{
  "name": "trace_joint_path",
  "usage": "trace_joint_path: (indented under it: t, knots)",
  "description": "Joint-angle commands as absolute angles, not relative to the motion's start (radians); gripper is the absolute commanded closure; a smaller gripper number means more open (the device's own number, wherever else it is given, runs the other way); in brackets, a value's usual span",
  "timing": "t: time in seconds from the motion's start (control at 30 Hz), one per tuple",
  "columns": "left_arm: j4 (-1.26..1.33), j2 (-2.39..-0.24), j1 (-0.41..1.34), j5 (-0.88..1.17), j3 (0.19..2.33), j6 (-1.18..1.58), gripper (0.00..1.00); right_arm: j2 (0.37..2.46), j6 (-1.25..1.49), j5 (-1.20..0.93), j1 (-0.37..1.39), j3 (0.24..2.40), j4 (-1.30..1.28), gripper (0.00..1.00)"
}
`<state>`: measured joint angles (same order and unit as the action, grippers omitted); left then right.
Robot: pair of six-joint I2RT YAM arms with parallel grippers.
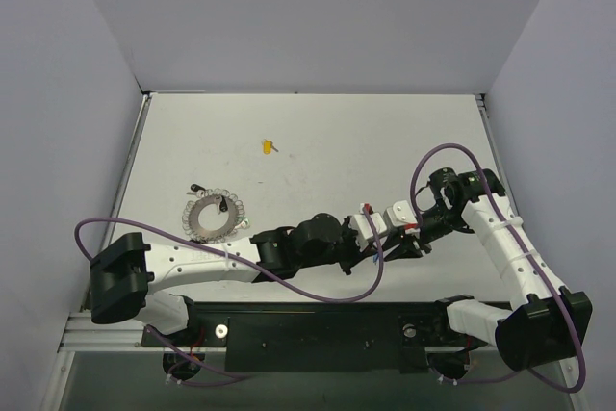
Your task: Put the keys on the keyring
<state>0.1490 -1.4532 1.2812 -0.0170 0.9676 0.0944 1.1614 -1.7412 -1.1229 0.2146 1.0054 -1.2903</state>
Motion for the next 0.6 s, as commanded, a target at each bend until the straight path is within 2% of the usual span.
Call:
trace_joint_path:
  t: [0.0, 0.57]
  knots:
    - [0.196, -1.462, 1.278, 0.000, 1.025, 0.103, 1.00, 1.172, -1.694, -1.175, 0.210, 0.991, -1.358, 0.79]
    - [0.219, -1.466, 1.278, 0.055, 1.019, 0.117, 1.00, 1.187, -1.641, -1.190, 0.158, 0.985, -1.307, 0.77]
